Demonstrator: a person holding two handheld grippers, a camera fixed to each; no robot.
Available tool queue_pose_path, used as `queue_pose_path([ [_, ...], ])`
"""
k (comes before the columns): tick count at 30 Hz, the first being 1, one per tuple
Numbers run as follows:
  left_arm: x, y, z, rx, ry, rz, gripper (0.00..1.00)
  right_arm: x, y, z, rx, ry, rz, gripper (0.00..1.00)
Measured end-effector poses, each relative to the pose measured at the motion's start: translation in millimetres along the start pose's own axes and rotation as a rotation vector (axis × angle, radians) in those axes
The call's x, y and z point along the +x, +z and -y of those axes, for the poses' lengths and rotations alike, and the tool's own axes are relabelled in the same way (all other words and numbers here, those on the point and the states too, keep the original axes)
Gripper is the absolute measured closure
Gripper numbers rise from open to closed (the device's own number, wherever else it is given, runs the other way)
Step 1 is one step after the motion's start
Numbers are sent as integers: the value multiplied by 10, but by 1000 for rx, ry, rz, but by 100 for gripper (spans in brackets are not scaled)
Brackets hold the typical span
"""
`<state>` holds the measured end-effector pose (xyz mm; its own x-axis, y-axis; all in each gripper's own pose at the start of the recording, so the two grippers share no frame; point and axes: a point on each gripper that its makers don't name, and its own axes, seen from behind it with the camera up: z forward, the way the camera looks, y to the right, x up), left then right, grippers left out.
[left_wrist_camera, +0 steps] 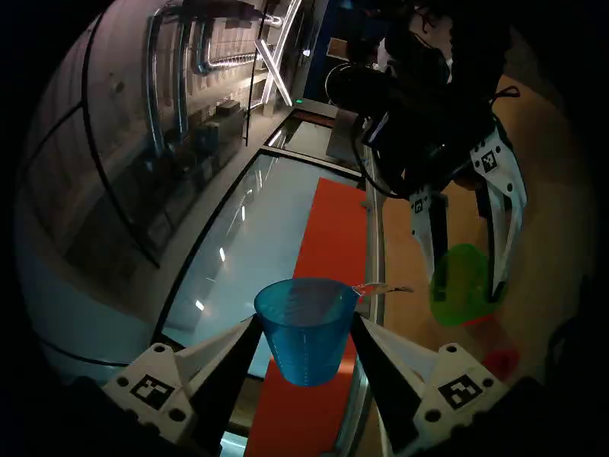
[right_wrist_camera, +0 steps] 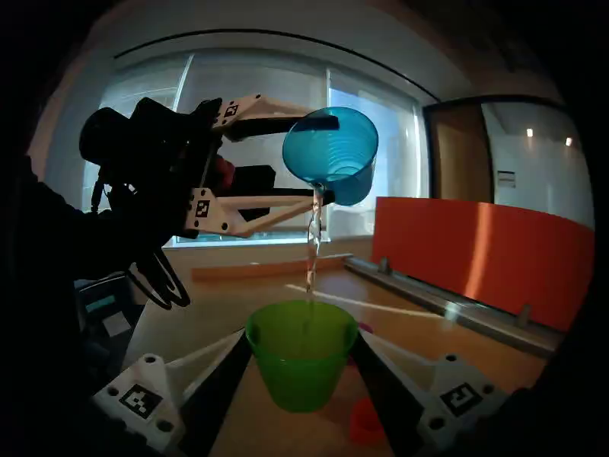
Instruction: Pour water
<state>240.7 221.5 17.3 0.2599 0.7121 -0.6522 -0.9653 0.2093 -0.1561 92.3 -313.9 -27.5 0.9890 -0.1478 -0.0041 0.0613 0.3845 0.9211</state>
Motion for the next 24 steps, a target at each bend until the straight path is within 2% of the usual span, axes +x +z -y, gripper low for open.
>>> queue_pose_path([
  [24, 94, 35, 6, -7, 88, 2, 16, 5, -19, -12, -9, -2, -6, 9],
])
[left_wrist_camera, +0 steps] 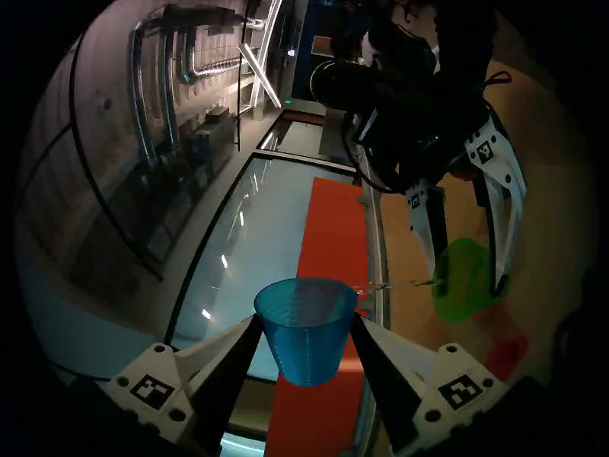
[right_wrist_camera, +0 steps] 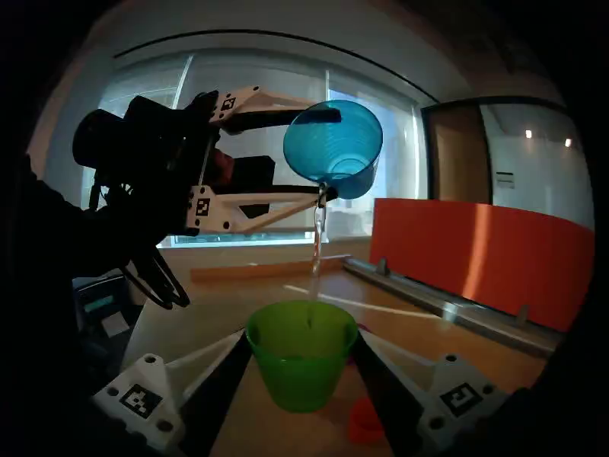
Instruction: Pour water
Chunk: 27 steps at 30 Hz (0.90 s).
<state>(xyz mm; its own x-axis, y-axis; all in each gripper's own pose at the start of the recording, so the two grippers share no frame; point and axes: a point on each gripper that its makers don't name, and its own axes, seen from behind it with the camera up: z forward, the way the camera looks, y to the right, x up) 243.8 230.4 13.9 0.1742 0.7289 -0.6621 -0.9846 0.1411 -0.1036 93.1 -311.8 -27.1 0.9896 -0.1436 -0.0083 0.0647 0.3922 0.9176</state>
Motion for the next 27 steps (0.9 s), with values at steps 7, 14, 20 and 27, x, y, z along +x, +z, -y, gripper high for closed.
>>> queue_pose_path([
  [7, 24, 21, -3, 4, 30, -3, 16, 8, -8, -11, -3, 0, -4, 9],
  [14, 45, 6, 13, 9, 66, -8, 16, -9, -6, -32, -7, 0, -3, 9],
  [20, 76, -13, 42, 18, 100, -16, 17, -22, -4, -54, -8, 7, -6, 9],
  [27, 56, -27, 70, 28, 134, -14, 16, -4, 17, -52, -8, 7, -4, 9],
])
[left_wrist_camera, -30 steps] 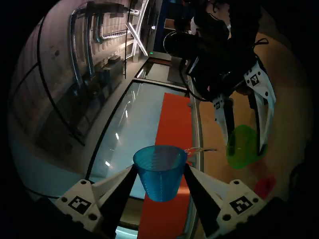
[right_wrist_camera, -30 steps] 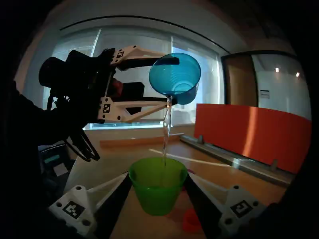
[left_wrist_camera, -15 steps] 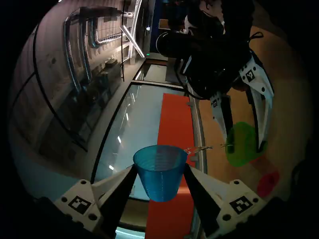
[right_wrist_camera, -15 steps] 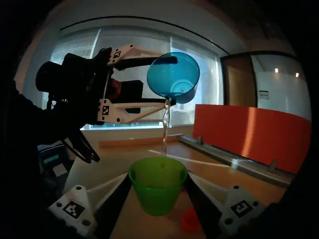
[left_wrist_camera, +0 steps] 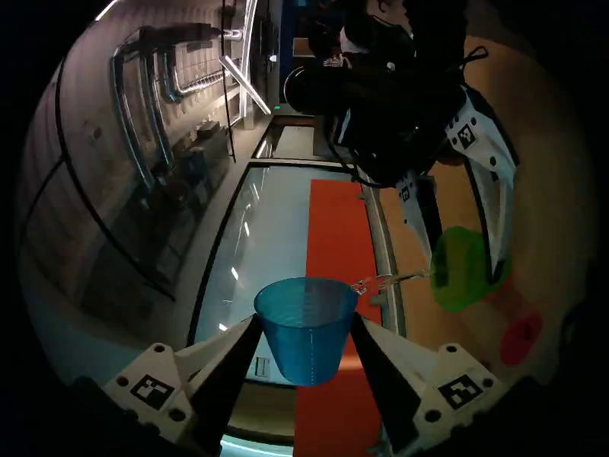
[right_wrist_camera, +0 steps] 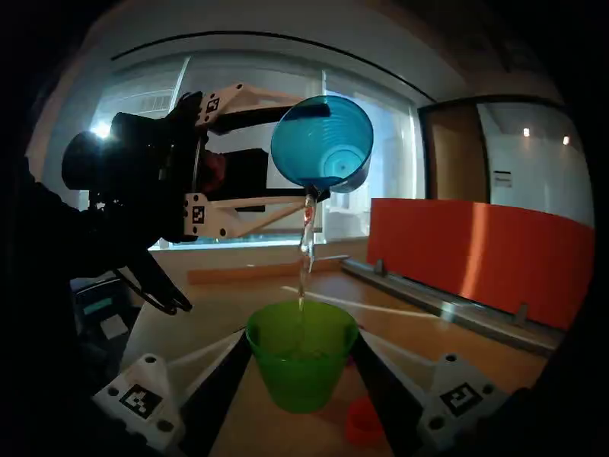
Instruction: Pour water
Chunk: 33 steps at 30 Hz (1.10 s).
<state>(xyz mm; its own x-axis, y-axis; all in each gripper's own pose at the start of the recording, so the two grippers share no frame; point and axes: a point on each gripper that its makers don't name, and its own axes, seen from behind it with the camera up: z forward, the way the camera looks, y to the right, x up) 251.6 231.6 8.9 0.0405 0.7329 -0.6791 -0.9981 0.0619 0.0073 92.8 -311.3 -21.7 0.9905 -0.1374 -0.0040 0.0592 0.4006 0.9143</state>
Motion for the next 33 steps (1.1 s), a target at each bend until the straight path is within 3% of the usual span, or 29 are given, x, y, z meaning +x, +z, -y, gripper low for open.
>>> queue_pose_path([
  [24, 136, -59, 24, 29, 115, -11, 16, 12, 0, 5, -1, -5, 1, 9],
  [33, 152, -57, -9, 28, 120, -11, 16, 8, -9, -8, -3, -7, 0, 9],
])
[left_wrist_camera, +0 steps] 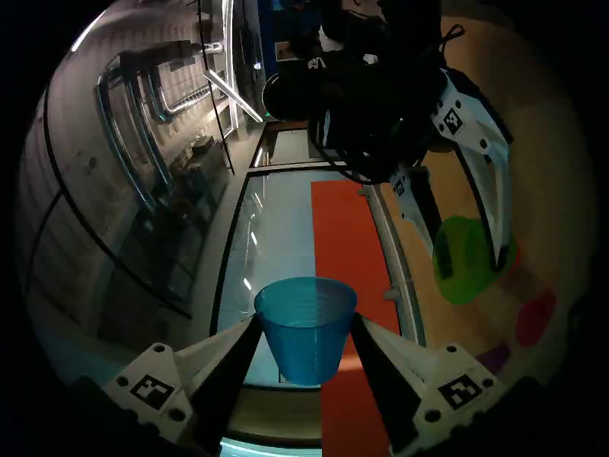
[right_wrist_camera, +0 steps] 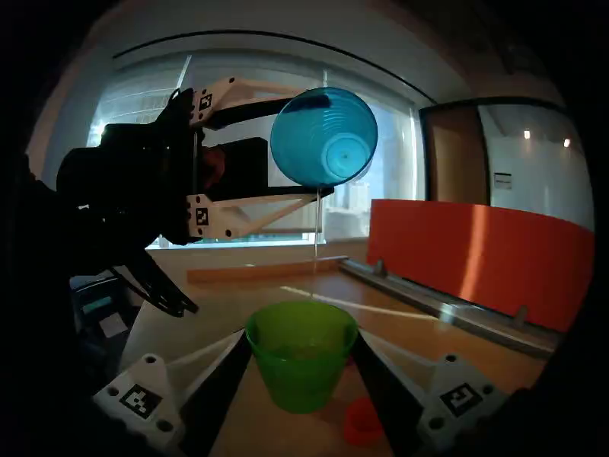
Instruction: Pour water
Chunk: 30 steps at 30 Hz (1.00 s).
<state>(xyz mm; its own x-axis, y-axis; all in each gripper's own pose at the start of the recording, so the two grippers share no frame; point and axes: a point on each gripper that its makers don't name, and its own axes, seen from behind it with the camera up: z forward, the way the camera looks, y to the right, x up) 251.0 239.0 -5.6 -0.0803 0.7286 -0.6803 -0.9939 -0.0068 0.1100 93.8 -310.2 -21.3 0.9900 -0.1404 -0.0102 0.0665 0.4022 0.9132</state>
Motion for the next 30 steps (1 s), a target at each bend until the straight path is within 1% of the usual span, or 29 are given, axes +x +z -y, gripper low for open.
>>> queue_pose_path([
  [6, 6, 13, -17, 0, 9, -1, 16, 2, -5, -2, -2, 3, -3, 9],
  [12, -19, 19, -23, 0, 2, 1, 16, -8, -5, 6, -1, 1, -2, 9],
  [20, -96, 42, -17, -2, -45, 16, 16, 9, -21, 11, -3, -1, -5, 9],
  [21, -115, 48, -14, -2, -54, 19, 16, 10, -25, 15, -3, -1, -5, 9],
  [24, -188, 61, -6, 4, -108, 39, 16, 14, -33, 20, -4, -3, -5, 9],
  [30, -291, 75, -11, 9, -260, 60, 16, 31, -53, 27, -8, -11, -9, 9],
])
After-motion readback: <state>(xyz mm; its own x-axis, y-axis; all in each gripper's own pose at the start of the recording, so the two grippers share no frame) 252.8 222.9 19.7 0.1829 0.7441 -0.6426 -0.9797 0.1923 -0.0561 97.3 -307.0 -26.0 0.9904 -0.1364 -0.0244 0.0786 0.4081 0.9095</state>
